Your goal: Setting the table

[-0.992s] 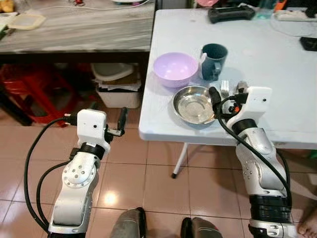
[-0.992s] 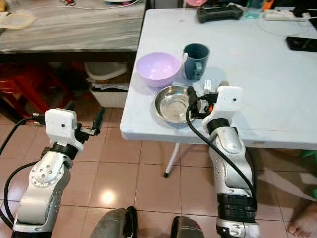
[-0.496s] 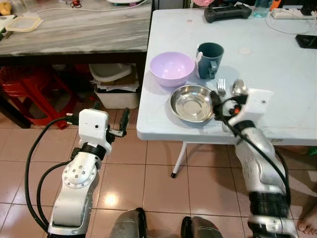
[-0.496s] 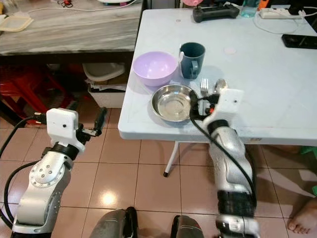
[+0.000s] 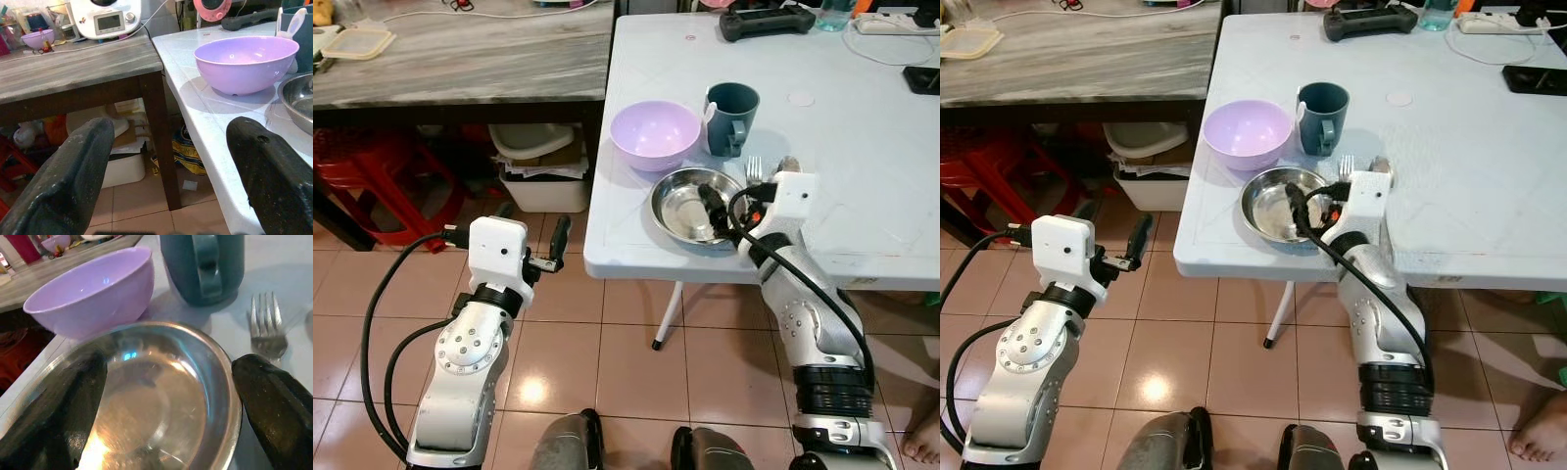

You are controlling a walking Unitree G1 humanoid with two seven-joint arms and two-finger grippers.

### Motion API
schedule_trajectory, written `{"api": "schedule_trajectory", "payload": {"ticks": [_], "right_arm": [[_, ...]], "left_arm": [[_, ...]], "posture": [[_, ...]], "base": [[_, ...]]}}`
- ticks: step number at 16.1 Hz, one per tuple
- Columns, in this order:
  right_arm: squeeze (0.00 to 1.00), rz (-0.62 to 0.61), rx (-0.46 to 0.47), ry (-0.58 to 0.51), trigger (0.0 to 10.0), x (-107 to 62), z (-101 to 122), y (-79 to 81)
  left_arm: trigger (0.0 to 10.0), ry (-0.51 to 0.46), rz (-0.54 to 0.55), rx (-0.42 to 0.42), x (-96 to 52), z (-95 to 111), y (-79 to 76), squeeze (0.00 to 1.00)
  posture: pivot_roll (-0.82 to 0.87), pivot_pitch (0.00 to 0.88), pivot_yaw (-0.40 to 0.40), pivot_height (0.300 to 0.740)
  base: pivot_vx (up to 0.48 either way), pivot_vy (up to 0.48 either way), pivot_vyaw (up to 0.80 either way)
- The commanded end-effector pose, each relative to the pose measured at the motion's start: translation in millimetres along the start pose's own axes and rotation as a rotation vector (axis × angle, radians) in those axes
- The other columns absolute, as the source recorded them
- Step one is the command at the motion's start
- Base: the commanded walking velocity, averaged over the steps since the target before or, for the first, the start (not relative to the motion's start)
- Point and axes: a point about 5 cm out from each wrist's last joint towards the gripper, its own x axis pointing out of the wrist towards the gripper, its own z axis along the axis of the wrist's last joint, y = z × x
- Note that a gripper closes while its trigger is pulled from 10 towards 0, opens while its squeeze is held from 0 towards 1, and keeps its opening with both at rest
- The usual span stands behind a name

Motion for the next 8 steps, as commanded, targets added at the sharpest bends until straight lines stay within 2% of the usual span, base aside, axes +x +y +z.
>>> {"api": "schedule_trajectory", "payload": {"ticks": [1,6,8], "right_arm": [[0.0,0.013,0.023,0.036,10.0,0.0,-6,2.0],[0.0,-0.022,0.065,0.055,10.0,-1.6,-8,-1.3],[0.0,-0.015,0.062,0.028,10.0,-1.8,2,-0.3]], "left_arm": [[10.0,0.001,-0.002,0.013,-3.0,2,1.2,0.0],[10.0,-0.004,-0.007,0.01,-2.0,3,0.5,0.0],[10.0,-0.006,-0.005,0.011,-1.7,4,1.5,0.0]], "posture": [[0.05,0.157,0.073,0.74],[0.05,0.154,0.069,0.74],[0.05,0.15,0.068,0.74]], "base": [[0.0,0.0,0.0],[0.0,0.0,0.0],[0.0,0.0,0.0]]}}
